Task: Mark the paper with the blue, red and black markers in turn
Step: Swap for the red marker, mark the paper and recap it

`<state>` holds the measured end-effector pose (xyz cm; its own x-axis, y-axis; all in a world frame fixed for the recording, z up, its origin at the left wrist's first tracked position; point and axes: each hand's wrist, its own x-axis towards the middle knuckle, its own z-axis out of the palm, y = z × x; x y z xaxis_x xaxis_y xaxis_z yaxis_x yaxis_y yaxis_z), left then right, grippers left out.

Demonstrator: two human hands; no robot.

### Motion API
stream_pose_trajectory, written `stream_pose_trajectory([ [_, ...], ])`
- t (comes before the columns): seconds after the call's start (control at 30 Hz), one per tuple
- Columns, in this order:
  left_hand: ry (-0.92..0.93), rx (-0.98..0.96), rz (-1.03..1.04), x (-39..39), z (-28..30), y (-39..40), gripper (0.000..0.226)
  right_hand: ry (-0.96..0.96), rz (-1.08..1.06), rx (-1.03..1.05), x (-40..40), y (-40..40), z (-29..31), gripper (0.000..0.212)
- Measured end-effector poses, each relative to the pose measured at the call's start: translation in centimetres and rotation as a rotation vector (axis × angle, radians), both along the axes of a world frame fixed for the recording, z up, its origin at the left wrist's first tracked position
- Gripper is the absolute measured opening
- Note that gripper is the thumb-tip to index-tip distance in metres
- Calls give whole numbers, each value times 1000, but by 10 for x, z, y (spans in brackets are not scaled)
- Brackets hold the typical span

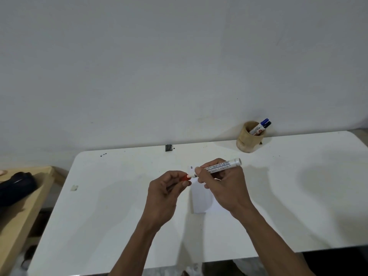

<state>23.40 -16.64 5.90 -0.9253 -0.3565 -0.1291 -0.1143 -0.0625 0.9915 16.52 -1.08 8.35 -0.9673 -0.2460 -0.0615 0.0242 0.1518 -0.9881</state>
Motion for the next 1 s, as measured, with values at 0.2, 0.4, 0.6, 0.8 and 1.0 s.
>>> stream_pose_trajectory([
  [0.2, 6, -63, -34, 3, 7, -6, 17, -9, 34, 25, 5, -2, 5, 11],
  [0.4, -5, -200, -128, 4, 13, -9, 14, -66, 63, -7, 7, 3, 8, 12],
  [0.6, 7, -302, -184, 1, 10, -2, 14, -158, 7, -79, 15, 15, 1, 11],
  [0.8, -18, -329, -189, -12, 10, 2, 13, -176, -226, -237, 1, 50, 6, 30],
  [1.0, 6, -196, -263, -50, 33, 15, 11, 75, 68, 306, -29, 99, 16, 17],
])
